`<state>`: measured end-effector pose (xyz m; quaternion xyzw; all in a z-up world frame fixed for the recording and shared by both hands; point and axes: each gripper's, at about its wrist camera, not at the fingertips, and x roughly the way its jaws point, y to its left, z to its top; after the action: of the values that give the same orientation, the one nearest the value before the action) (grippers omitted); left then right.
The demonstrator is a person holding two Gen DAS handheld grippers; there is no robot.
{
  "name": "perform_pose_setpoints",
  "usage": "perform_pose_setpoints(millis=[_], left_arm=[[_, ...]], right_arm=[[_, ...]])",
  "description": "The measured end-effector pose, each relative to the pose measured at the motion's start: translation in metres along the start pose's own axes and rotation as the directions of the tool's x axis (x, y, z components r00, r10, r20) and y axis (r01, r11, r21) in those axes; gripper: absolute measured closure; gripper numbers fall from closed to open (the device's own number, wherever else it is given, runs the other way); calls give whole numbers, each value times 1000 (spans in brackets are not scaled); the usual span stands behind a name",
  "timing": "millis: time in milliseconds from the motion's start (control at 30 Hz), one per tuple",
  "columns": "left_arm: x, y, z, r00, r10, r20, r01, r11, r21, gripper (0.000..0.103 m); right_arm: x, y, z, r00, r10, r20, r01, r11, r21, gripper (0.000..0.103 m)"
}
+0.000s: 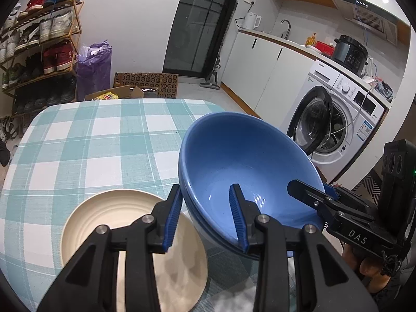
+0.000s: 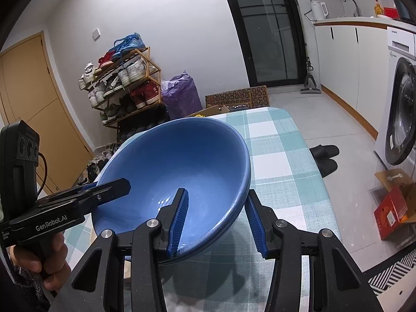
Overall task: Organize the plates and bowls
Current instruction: 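Lift the nested blue bowls with both grippers over the cream plate stack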
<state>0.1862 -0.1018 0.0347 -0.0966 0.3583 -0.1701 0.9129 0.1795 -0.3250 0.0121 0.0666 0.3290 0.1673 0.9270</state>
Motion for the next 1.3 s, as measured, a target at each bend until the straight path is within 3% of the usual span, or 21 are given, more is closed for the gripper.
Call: perform_pose_setpoints(millis=[467,1300], left_arm=[[-27,18,-5,999,34,36,-33,999,-20,67],[-41,77,-25,993,117,27,-114,990,-88,67]], right_arm=[[-7,28,-1,999,38,11,-37,998,-46,57],[38,86,-7,992,115,-54,-121,987,-111,57]])
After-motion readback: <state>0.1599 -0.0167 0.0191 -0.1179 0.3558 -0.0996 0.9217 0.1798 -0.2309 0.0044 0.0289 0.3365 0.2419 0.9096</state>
